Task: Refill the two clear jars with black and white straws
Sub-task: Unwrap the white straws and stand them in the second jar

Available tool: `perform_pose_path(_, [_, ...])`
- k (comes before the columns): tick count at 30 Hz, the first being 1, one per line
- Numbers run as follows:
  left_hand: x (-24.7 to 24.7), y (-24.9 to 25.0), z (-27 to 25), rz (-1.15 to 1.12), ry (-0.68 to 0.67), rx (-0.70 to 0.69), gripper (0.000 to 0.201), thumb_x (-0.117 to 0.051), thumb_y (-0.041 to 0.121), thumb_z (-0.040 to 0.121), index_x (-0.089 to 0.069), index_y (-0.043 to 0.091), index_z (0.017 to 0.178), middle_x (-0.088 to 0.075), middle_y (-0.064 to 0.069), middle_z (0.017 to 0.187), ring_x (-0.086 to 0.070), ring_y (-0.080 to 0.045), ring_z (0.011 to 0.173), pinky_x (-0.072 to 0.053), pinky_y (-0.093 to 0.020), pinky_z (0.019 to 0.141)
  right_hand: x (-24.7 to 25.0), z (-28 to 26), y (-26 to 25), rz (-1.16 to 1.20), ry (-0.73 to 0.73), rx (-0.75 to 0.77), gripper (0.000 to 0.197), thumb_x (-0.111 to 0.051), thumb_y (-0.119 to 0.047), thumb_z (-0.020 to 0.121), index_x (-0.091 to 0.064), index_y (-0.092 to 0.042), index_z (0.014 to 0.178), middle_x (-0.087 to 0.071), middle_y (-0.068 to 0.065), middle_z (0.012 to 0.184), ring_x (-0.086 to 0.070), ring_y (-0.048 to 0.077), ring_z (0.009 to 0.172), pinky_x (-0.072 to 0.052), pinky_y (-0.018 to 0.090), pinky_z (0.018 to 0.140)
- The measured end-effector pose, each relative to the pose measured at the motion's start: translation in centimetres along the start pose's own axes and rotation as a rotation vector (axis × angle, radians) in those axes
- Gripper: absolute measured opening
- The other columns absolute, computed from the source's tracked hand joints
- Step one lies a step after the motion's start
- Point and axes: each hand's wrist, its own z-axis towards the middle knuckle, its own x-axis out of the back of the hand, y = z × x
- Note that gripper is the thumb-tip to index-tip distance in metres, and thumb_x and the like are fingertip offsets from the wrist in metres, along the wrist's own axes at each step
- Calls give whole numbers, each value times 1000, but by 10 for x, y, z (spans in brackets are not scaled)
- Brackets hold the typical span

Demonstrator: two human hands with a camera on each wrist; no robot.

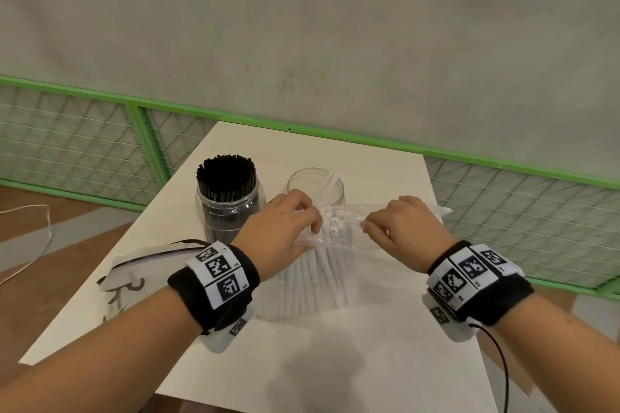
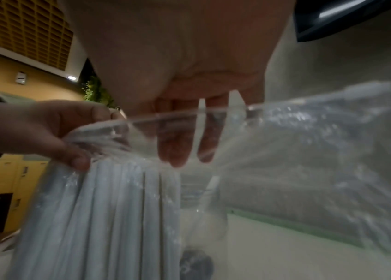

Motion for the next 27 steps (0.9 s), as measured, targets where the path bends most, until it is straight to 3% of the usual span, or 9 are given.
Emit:
perform_pose_path(3, [-2, 3, -1, 13, 24, -80, 24, -74, 8, 70, -61, 26, 78, -54, 2, 108, -53, -24, 94, -47, -31, 51, 12, 4, -5, -80, -162, -22, 31, -42, -50, 94, -63, -35, 110, -62, -13, 103, -53, 15, 96, -41, 36, 90])
perform_pose_path(5, [-2, 4, -3, 26, 8, -130, 22, -74, 8, 67, -63, 26, 73, -57, 0, 110, -55, -28, 96, -49, -32, 53, 17, 6, -6, -142, -294, -50, 42, -50, -59, 88, -54, -38, 124, -53, -13, 125, -43, 17, 118, -35, 43, 100])
perform_pose_path(7, [-2, 3, -7, 35, -36, -145, 4, -69, 31, 74, -66, 29, 74, -53, 2, 123, -49, -27, 113, -51, -37, 72, 21, 7, -7, -198, -386, -83, 59, -52, -69, 80, -46, -41, 132, -47, -15, 137, -29, 19, 134, -15, 58, 111])
perform_pose_path(10, [-2, 7, -10, 21, -108, -100, 51, -41, 68, 84, -71, 29, 72, -44, 8, 140, -36, -20, 130, -40, -37, 92, 19, 5, -9, -238, -461, -108, 79, -53, -79, 70, -39, -41, 138, -39, -15, 144, -13, 23, 145, 0, 66, 110])
perform_pose_path(14, [-4, 13, -10, 53, -102, -33, 46, -43, 55, 88, -69, 24, 66, -46, 7, 139, -43, -22, 124, -47, -43, 87, 14, 2, -12, -79, -437, -182, 66, -33, -82, 78, -54, -40, 124, -54, -15, 130, -19, 20, 144, -2, 65, 112])
perform_pose_path(16, [-6, 15, -13, 75, -72, 16, 23, -62, 47, 80, -66, 28, 92, -44, 4, 139, -48, -25, 119, -47, -45, 89, 11, 3, -13, -42, -397, -182, 54, -32, -74, 85, -60, -37, 114, -58, -15, 117, -30, 19, 137, -9, 63, 112])
perform_pose_path(18, [-7, 18, -16, 136, -123, 121, 68, -68, 50, 71, -38, 34, 130, -33, 3, 145, -44, -25, 123, -43, -44, 95, 9, 2, -13, -82, -407, -146, 45, -45, -68, 85, -61, -35, 112, -54, -12, 112, -35, 20, 128, -17, 60, 111])
perform_pose_path(21, [-2, 20, -19, 270, -214, 337, 107, -65, 68, 65, -1, 36, 145, -25, 1, 150, -41, -26, 127, -41, -45, 96, 6, 0, -15, -123, -427, -136, 42, -59, -66, 78, -66, -34, 104, -44, -8, 108, -33, 20, 121, -23, 57, 109])
perform_pose_path(27, [2, 18, -20, 244, -298, 406, 95, -67, 62, 71, -15, 32, 144, -49, 1, 132, -54, -24, 110, -50, -37, 80, -1, -4, -18, -2, -212, -303, 73, -44, -79, 75, -57, -26, 124, -34, -2, 116, -43, 20, 107, -47, 39, 85])
